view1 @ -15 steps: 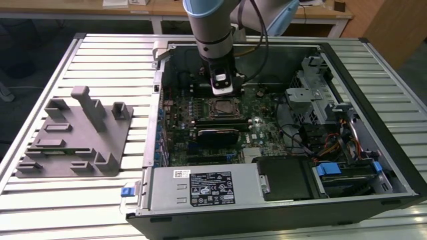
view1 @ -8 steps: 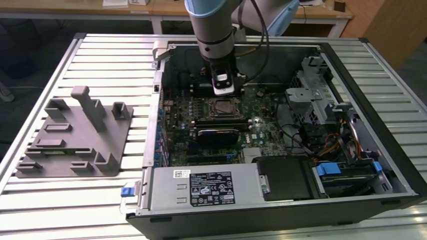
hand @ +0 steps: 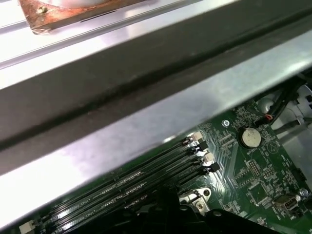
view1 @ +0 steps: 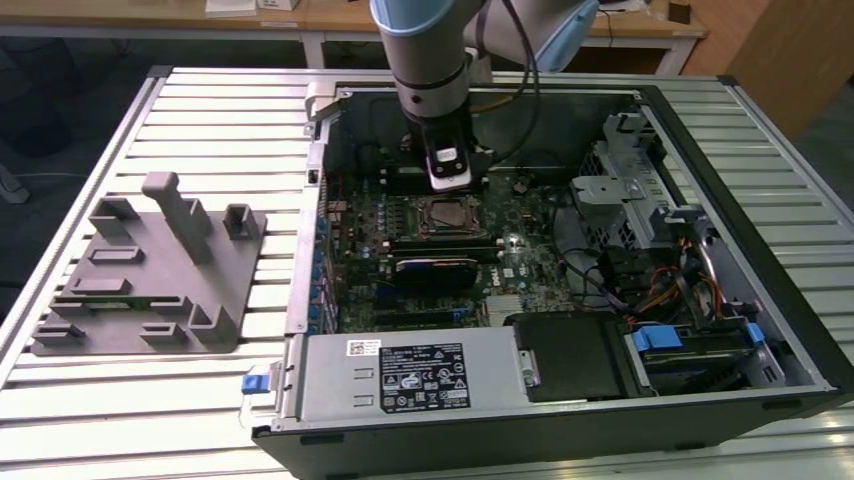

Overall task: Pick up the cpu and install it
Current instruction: 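Install the first cpu locking lever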

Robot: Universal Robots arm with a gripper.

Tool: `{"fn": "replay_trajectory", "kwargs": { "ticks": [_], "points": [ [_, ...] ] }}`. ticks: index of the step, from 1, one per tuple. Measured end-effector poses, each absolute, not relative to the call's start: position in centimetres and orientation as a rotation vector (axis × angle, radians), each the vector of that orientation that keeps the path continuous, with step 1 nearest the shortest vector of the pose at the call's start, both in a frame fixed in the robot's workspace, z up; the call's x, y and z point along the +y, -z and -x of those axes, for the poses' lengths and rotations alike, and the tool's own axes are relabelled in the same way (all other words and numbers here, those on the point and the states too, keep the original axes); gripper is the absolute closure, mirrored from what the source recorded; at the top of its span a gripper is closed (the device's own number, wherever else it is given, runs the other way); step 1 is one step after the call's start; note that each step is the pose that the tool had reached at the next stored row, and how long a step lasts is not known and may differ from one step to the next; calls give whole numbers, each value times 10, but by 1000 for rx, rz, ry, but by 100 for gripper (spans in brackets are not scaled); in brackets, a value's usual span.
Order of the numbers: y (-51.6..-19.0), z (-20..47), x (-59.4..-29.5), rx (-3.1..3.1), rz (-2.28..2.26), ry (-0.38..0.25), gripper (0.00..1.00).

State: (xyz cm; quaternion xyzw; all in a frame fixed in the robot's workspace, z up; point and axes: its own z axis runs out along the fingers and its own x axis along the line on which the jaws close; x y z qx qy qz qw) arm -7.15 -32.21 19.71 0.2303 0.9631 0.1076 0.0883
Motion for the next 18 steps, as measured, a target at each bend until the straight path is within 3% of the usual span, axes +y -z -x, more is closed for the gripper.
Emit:
{"fn": "replay_trajectory", "kwargs": {
  "ticks": [18],
  "points": [
    [-194,66,-322,2921,-517,-311,89]
  ]
}}
